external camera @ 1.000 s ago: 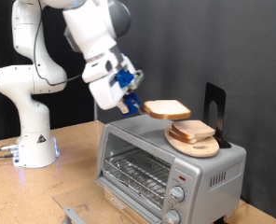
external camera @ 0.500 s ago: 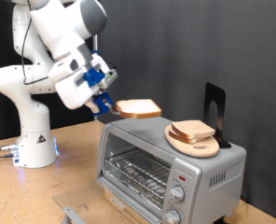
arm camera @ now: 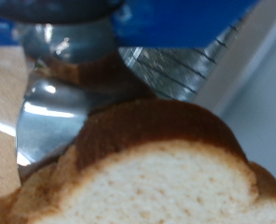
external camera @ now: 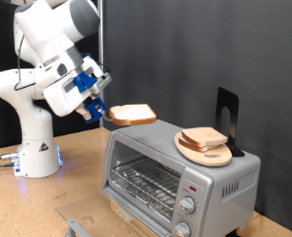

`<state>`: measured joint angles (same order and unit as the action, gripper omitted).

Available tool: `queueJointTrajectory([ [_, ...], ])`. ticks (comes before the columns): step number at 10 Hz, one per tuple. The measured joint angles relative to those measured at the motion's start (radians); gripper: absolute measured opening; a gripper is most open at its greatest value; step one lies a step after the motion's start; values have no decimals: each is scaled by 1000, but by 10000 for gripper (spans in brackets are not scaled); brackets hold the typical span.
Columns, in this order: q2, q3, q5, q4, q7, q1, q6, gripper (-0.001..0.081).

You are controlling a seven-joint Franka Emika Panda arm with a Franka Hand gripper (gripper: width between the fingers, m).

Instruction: Make a piece of toast with the oven

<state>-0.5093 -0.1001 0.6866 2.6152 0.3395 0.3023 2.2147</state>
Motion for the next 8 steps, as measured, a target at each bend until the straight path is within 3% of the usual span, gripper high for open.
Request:
queueJointTrajectory([
  [2,10,40,-35,35,64,39,5,385],
  [4,43,70,-37,65,121,69,68,385],
  [8,199,92,-4,74,190,80,239,385],
])
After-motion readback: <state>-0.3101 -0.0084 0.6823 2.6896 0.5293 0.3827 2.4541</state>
